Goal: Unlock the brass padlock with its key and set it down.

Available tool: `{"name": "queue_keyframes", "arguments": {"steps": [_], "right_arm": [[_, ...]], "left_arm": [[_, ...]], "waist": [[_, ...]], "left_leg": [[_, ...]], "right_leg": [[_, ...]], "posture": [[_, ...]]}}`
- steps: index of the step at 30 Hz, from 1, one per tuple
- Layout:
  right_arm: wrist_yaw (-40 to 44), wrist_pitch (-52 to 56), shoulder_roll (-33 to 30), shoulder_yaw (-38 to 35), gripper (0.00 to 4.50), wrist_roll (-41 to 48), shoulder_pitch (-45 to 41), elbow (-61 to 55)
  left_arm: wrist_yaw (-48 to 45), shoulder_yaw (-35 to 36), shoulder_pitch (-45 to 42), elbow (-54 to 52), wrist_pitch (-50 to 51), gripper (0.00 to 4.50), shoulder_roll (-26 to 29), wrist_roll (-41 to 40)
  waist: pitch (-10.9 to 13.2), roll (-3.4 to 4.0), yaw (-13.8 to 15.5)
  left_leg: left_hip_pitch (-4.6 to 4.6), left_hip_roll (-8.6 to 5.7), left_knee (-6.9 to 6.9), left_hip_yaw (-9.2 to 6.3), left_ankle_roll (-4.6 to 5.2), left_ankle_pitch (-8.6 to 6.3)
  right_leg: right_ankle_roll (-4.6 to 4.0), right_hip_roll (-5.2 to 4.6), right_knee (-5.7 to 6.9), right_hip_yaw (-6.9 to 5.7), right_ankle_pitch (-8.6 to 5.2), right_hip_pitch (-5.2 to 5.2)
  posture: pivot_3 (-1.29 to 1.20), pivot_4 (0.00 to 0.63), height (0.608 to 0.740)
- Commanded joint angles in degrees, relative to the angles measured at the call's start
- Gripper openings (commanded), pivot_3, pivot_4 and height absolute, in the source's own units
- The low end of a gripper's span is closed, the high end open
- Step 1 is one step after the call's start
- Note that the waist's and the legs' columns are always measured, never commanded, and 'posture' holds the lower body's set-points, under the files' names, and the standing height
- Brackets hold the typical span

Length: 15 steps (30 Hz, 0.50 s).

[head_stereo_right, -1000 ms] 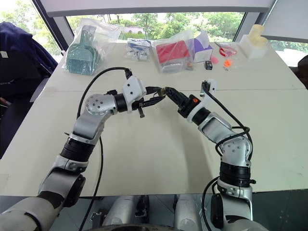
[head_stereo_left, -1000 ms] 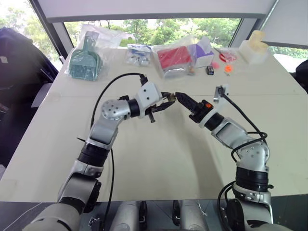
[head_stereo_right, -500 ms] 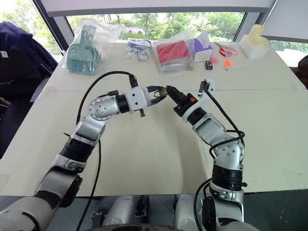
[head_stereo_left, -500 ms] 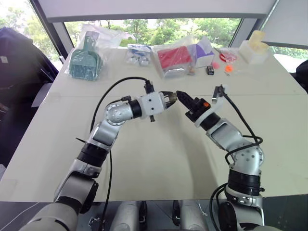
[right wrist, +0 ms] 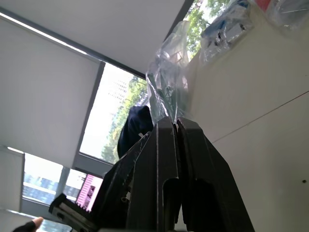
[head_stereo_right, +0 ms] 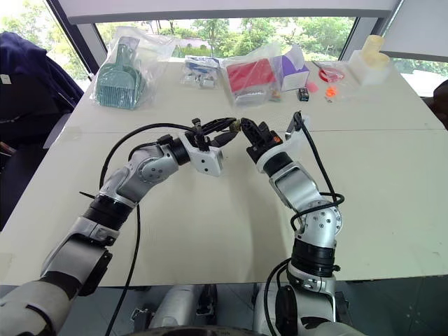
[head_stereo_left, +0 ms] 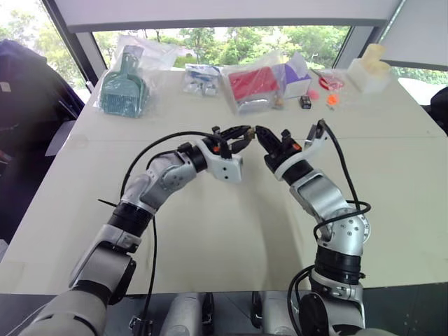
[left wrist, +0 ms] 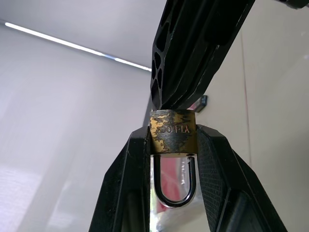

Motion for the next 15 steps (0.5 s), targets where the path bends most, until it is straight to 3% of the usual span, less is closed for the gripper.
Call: {"name": "queue_keyframes", "arguments": {"steps": [1,7,15], "right_arm": [[9.14,-3.25,-4.26,0.82,0.58,-5.17,1.36,-3.2],[27.42,-3.97,-17.52,4.26,3.45,-13.49,4.93,-3.63],[34.89,-3.47,-20.87,6.47,3.45,-16.14,4.03,-3.52]], "left_arm": [[-9.22,3.27,-3.2,-1.8,6.17,0.76,-1.81,-14.22],[-21.06,3.66,-4.6,-0.5,13.93,0.76,-1.45,-23.47],[-26.88,3.51,-5.64,-0.92,13.18,0.76,-1.29,-26.46]], "waist": [[0.0,0.0,-0.05],[0.01,0.01,-0.41],[0.01,0.01,-0.37]], "left_leg": [[-0.01,0.0,0.01,0.02,0.0,0.0],[0.03,0.0,0.01,0.04,0.08,-0.04],[0.06,0.02,0.02,0.01,0.31,-0.17]], "right_leg": [[0.0,-0.01,-0.04,0.0,0.0,-0.01],[0.05,0.01,-0.07,0.0,0.0,0.0],[0.06,0.02,-0.04,0.0,0.0,0.02]], "posture": [[0.0,0.15,0.735],[0.0,0.15,0.735],[0.0,0.15,0.735]]}}
